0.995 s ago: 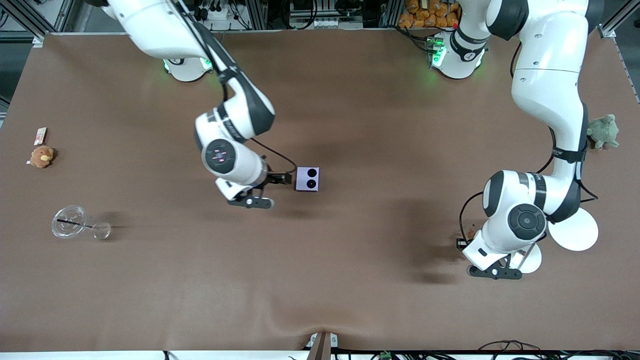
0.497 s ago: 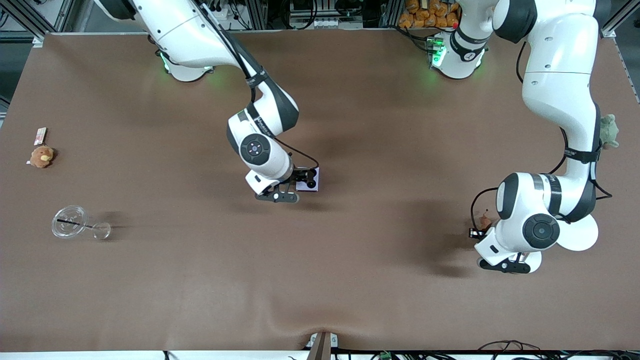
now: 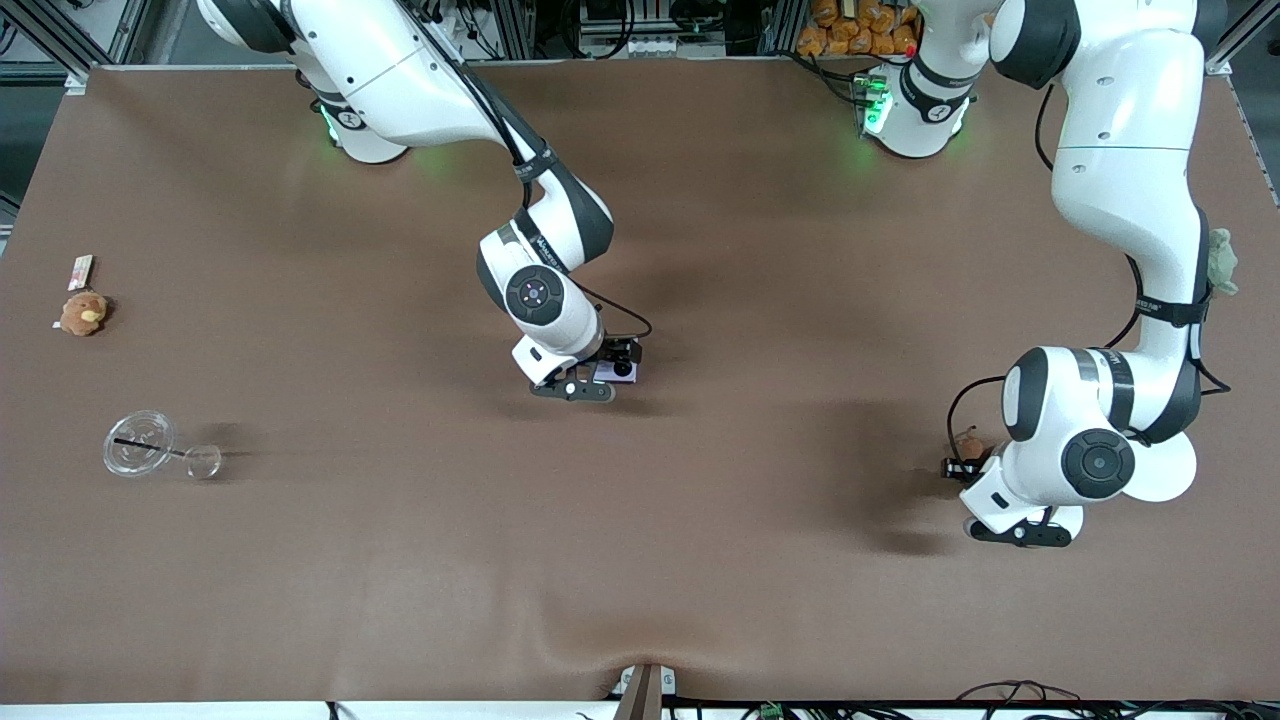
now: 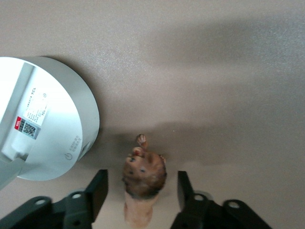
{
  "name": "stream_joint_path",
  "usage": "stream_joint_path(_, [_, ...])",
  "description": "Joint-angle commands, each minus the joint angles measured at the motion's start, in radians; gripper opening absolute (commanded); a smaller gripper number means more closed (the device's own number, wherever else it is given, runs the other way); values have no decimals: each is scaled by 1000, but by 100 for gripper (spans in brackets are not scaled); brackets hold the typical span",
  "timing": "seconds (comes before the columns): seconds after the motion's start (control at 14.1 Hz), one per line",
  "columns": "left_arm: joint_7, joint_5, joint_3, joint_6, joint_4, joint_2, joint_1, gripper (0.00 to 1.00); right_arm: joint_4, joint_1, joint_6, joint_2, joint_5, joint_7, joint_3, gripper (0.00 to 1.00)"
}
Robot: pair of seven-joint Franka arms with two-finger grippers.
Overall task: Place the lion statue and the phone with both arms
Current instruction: 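Set the lion beside the lamp base while the right gripper grasps the phone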
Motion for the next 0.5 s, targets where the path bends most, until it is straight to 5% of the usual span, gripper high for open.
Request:
stream_joint_path(0.0, [12, -15, -6, 11, -11, -7, 13, 100, 7, 30, 28, 15, 1, 33, -13, 100])
stream_joint_path(0.43, [0, -20, -13, -79, -14, -180, 10, 100, 12, 56, 36, 39, 0, 39, -16, 100])
